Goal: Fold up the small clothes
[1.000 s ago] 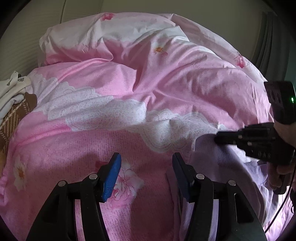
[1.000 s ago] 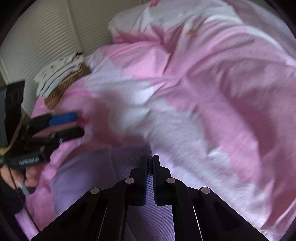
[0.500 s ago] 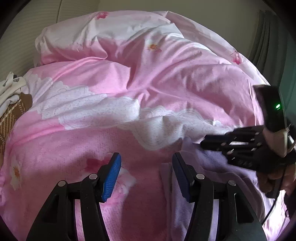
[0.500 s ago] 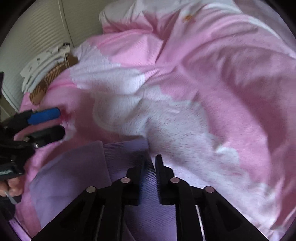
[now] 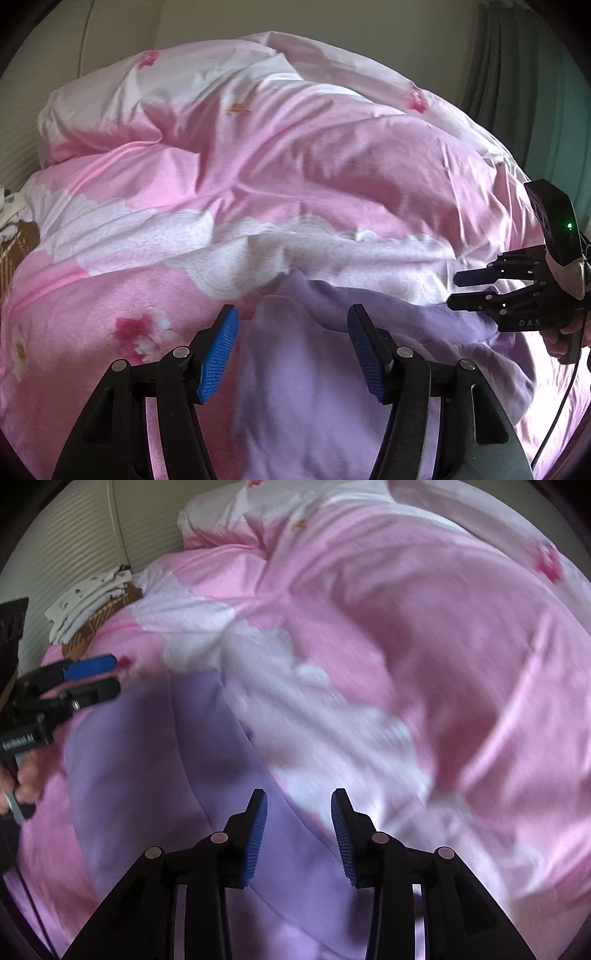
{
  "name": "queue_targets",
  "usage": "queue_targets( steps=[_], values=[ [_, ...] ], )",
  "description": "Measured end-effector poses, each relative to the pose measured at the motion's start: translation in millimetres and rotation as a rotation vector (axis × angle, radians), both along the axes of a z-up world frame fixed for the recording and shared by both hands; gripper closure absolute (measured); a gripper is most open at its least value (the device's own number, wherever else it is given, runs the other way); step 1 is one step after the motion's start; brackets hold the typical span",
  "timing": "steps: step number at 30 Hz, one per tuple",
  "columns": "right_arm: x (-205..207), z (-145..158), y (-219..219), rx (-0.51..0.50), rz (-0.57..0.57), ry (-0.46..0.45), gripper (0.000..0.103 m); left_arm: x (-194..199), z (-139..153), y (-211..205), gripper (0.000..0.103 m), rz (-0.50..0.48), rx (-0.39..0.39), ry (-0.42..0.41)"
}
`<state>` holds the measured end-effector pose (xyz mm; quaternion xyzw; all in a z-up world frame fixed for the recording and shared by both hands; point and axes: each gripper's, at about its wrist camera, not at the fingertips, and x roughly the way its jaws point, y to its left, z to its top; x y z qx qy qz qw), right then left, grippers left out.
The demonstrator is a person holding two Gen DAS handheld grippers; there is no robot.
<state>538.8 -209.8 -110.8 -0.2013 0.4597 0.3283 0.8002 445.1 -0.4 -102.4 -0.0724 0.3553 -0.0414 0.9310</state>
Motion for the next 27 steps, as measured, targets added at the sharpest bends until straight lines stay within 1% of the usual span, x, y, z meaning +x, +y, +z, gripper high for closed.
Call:
queue_targets(
  steps=[4,7,9,10,11,12,14,17,20,23,24,25,26,27],
  values=[
    [-2.9,-8.8,-18.8,-0.041,0.003,0.009,0.066,1.9,-3.9,-9.9,0.042,-0.029,0.016,0.009],
    [-4.7,-17.6,-23.7,-0.074,0.024,0.016,0.066,4.1,-8.5,-15.6,0.042,-0.044,0.032,0.022],
    [-5.8,-22.1,-24.4,-0.071,0.036,0.019,0.067,5.1,-11.0,-17.5,0.042,-0.048,0.038,0.028],
    [-5.4,-23.3,-25.0,-0.062,0.037,0.025,0.072,6.1,-12.8,-18.0,0.042,-0.046,0.042,0.033],
    [-4.5,-23.8,-25.4,-0.051,0.040,0.031,0.093,6.6,-13.5,-18.3,0.042,-0.045,0.042,0.035],
    [-4.6,-24.0,-25.7,-0.046,0.040,0.031,0.096,7.0,-14.1,-18.6,0.042,-0.045,0.041,0.036],
    [-4.6,-23.9,-26.4,-0.041,0.034,0.021,0.097,7.4,-14.9,-18.9,0.042,-0.043,0.046,0.037],
    [-7.9,-22.2,-26.0,-0.050,0.015,-0.022,0.098,8.3,-16.0,-19.6,0.042,-0.044,0.047,0.039],
    [-5.6,-16.0,-31.2,-0.034,-0.030,-0.061,0.098,8.2,-16.9,-19.5,0.042,-0.042,0.052,0.042],
    [0.5,-19.6,-38.5,-0.014,-0.093,-0.033,0.097,8.8,-17.7,-19.0,0.042,-0.039,0.059,0.044],
    [-1.7,-24.8,-36.5,-0.031,-0.100,-0.034,0.096,8.9,-17.8,-18.4,0.042,-0.036,0.064,0.044],
    [-6.1,-27.9,-33.2,-0.057,-0.100,-0.057,0.092,8.8,-17.6,-17.4,0.042,-0.033,0.067,0.044],
    [-12.0,-29.4,-29.6,-0.088,-0.105,-0.098,0.084,8.9,-17.1,-16.6,0.042,-0.032,0.066,0.044],
    [-17.9,-27.8,-26.9,-0.105,-0.122,-0.143,0.072,8.4,-16.1,-15.9,0.042,-0.032,0.063,0.042]
  ],
)
